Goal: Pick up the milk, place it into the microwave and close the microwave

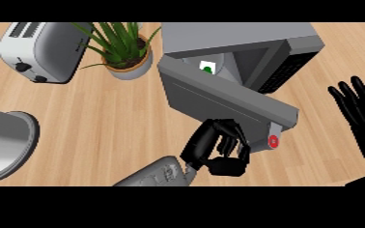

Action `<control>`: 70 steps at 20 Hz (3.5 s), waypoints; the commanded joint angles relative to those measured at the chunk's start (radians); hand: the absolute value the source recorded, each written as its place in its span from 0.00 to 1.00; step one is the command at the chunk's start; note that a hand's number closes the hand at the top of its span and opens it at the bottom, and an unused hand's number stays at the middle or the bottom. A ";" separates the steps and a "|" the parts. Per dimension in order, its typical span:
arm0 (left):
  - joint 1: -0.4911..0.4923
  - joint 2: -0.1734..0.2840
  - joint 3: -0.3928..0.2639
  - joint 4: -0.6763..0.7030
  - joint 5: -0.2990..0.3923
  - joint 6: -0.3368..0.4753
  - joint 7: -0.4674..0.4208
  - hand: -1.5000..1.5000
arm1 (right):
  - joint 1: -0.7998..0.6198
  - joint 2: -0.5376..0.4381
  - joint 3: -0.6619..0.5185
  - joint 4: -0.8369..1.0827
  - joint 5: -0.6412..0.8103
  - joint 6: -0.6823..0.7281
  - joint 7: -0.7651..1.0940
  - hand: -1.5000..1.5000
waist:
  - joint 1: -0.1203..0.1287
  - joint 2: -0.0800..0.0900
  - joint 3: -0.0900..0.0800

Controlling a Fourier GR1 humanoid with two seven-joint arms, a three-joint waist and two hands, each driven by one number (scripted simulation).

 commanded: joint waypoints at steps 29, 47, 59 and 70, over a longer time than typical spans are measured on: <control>-0.337 -0.007 0.245 0.263 0.455 0.085 -0.210 1.00 | -0.134 -0.130 -0.044 -0.106 -0.276 0.116 0.163 0.00 | -0.158 0.059 0.000; -0.345 -0.007 0.236 0.317 0.548 0.072 -0.321 1.00 | -0.168 -0.182 -0.087 -0.119 -0.364 0.124 0.209 0.00 | -0.184 0.066 0.002; -0.354 -0.007 0.216 0.335 0.591 0.069 -0.376 1.00 | -0.190 -0.220 -0.114 -0.101 -0.414 0.129 0.243 0.00 | -0.183 0.069 0.003; -0.370 -0.007 0.203 0.342 0.632 0.065 -0.404 1.00 | -0.214 -0.247 -0.100 -0.115 -0.489 0.189 0.268 0.00 | -0.182 0.072 0.005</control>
